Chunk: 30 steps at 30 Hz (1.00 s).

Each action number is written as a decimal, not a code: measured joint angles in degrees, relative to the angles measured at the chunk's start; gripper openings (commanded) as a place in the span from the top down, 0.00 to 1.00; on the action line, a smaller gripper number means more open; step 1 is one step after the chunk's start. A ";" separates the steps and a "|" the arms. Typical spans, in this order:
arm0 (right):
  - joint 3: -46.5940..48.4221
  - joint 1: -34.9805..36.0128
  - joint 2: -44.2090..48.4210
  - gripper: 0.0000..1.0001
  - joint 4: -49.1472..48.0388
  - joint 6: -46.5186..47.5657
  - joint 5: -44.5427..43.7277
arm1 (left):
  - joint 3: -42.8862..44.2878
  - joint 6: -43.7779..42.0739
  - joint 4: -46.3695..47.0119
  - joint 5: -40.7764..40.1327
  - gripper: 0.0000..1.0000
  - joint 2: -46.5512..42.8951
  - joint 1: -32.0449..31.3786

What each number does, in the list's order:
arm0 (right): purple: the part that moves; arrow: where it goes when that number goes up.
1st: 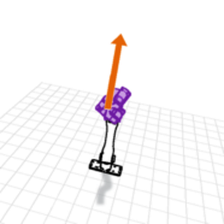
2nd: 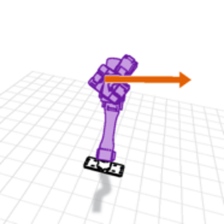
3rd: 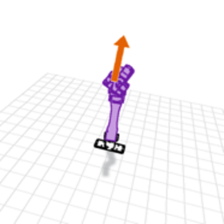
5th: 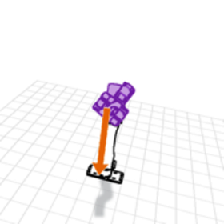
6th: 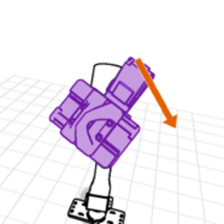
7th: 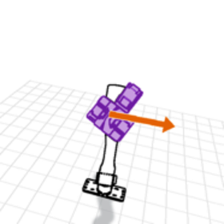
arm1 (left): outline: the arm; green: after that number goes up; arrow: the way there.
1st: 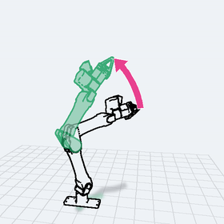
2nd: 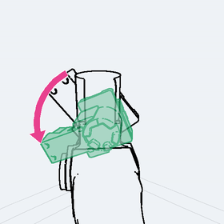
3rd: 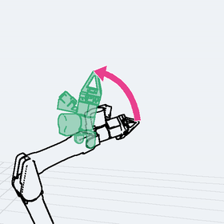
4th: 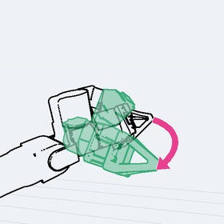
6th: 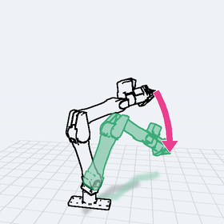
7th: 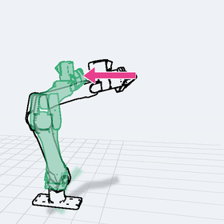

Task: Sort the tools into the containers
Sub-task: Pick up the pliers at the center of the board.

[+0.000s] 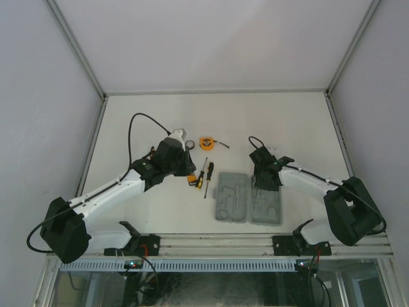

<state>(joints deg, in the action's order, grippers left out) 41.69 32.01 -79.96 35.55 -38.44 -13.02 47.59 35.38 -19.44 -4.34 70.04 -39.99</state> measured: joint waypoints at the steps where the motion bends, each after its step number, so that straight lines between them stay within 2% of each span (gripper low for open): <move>1: 0.13 0.00 -0.24 0.52 -0.11 0.22 -0.07 | -0.09 0.02 -0.04 0.00 0.73 -0.04 0.44; 16: 11.10 0.00 -12.17 0.54 -1.14 7.63 0.11 | -3.08 -0.63 -4.61 -3.15 0.77 -4.00 3.10; 25: 16.90 -1.46 -17.55 0.54 -2.89 11.52 0.90 | -4.37 -1.99 -6.71 -5.31 0.61 -5.57 3.78; 30: 17.57 -2.47 -17.84 0.49 -3.30 12.96 2.38 | -4.42 -3.02 -7.54 -6.29 0.51 -5.99 3.80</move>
<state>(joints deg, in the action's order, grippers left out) 59.27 29.54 -97.80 32.25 -25.47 -10.63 43.18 32.36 -26.98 -10.63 64.05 -36.18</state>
